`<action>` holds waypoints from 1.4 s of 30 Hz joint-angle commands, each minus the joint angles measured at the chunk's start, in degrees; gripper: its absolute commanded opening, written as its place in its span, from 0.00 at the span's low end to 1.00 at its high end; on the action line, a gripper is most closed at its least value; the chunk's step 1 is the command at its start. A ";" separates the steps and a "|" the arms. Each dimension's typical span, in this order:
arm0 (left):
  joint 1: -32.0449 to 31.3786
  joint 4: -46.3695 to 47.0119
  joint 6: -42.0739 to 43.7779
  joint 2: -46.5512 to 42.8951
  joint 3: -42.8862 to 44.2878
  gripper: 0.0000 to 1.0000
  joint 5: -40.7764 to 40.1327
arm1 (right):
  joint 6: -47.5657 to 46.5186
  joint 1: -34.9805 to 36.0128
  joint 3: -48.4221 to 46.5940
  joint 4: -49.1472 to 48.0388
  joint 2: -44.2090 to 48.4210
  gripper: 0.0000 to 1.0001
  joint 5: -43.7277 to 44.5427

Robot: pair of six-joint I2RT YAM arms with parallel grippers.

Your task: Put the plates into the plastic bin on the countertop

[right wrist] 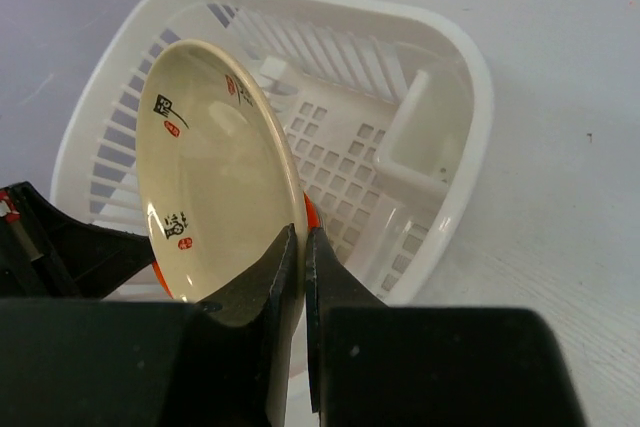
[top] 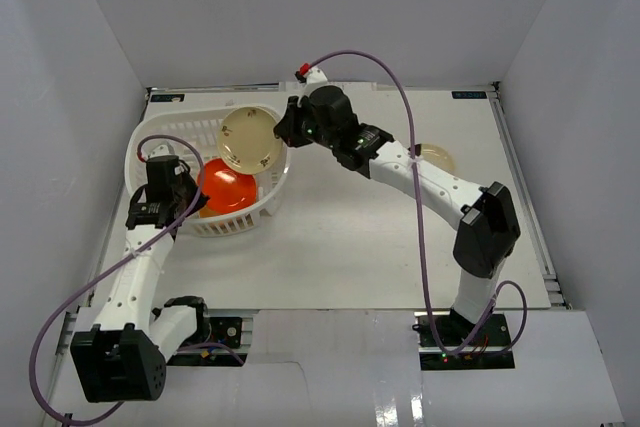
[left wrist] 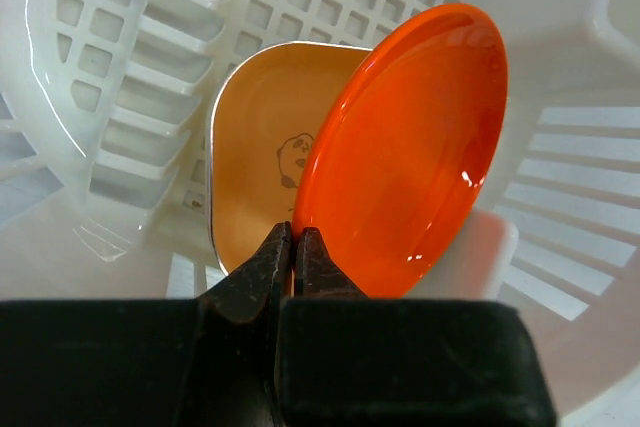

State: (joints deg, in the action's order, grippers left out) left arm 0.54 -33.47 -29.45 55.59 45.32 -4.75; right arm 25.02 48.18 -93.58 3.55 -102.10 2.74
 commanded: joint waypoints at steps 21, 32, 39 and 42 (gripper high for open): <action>4.30 -0.10 -1.13 -11.90 -0.42 0.88 -2.18 | -1.11 6.13 -15.84 7.61 -16.02 0.08 2.18; 4.39 3.59 -0.52 -15.95 1.97 0.89 9.58 | -4.88 11.05 -18.04 11.74 -18.75 0.37 6.13; 4.30 4.47 1.94 -19.47 3.28 0.98 17.49 | -6.82 9.92 -15.34 10.69 -10.25 0.68 11.14; 4.39 5.78 2.38 -21.13 3.37 0.98 23.28 | -5.77 6.85 -5.95 5.96 0.62 0.66 14.39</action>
State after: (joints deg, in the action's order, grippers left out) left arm 4.71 -30.37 -28.49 36.10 47.24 11.14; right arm 19.84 58.33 -103.98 15.03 -114.93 11.79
